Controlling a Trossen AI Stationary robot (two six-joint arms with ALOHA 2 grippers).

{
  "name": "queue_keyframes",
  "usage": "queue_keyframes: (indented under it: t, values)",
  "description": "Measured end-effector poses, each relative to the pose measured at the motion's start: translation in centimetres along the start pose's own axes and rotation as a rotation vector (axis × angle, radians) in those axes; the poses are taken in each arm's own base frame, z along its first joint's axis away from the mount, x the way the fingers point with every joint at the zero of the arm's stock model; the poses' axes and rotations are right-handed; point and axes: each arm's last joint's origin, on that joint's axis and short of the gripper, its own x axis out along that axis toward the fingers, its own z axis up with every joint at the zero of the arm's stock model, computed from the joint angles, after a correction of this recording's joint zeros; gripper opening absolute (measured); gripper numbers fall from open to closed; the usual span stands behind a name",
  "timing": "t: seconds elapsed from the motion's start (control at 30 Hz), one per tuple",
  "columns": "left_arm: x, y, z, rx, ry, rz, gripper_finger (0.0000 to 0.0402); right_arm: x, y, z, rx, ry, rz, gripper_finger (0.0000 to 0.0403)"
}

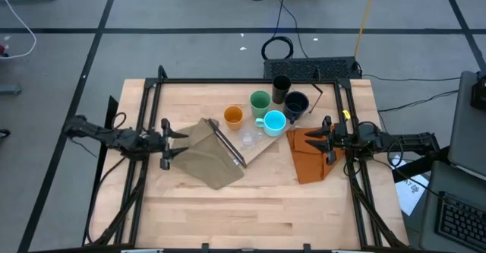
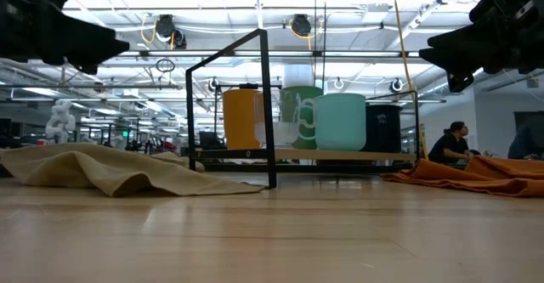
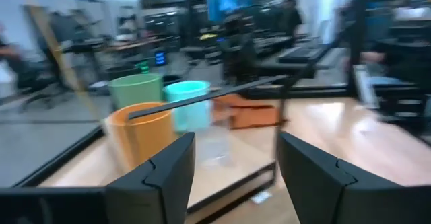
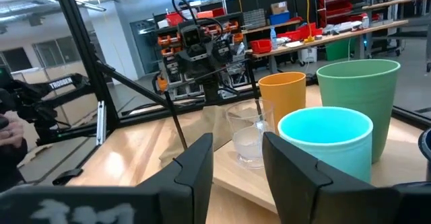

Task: Stack small to large cups/mugs on shelf
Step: Return to Home Position

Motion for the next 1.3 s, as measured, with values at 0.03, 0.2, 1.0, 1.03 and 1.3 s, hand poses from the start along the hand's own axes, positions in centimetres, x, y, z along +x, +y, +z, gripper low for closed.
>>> queue_keyframes:
  t: [0.03,0.2,1.0,1.03,1.3]
  values:
    - [-0.1,-0.1,0.1,0.000,-0.009,-0.021,0.0209,0.0,0.0,0.0,0.000,0.000,0.000,0.0121]
    - [-0.3,-0.3,0.2,-0.006,-0.030,-0.068,0.0209,0.0,0.0,0.0,0.000,0.001,0.000,0.0121]
    - [0.2,1.1,0.0,0.026,-0.011,-0.006,0.0209,0.0,0.0,0.0,-0.001,-0.005,0.001,0.0121]
    - [0.2,1.2,0.0,0.023,-0.009,0.010,0.0209,0.0,0.0,0.1,-0.002,-0.007,0.001,0.0121]
    - [0.3,2.2,-0.3,0.003,0.011,0.011,0.0209,0.0,0.0,0.1,0.000,-0.007,0.002,0.0121]
